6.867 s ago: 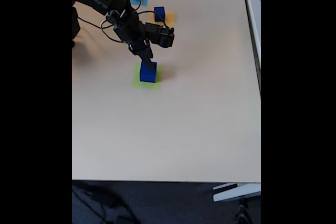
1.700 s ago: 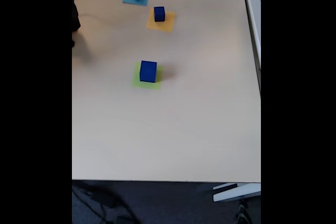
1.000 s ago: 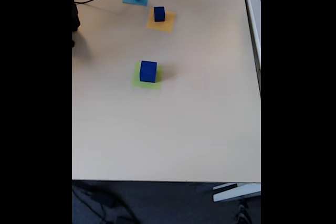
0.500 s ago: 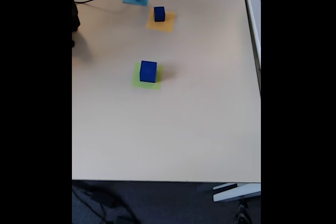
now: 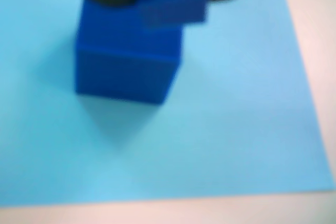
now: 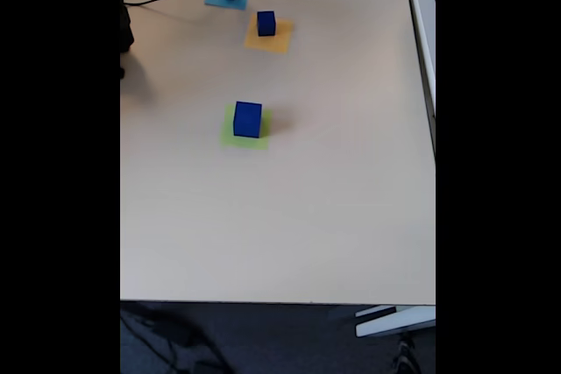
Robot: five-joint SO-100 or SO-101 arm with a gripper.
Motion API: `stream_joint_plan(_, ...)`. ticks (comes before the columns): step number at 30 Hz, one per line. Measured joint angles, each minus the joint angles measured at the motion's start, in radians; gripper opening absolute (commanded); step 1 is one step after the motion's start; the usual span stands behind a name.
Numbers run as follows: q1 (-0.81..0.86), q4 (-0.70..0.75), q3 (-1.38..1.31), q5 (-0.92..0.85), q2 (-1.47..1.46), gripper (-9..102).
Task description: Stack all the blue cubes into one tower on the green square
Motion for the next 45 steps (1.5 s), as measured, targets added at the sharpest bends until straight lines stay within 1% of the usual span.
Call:
stream_joint_plan(14, 0.002, -0.018, 0.064, 0.0, 0.0, 0)
stream_joint_plan(34, 0.002, -0.018, 0.064, 0.009, 0.0, 0)
stream_joint_plan(45, 0.002, -0.008, 0.064, 0.009, 0.0, 4)
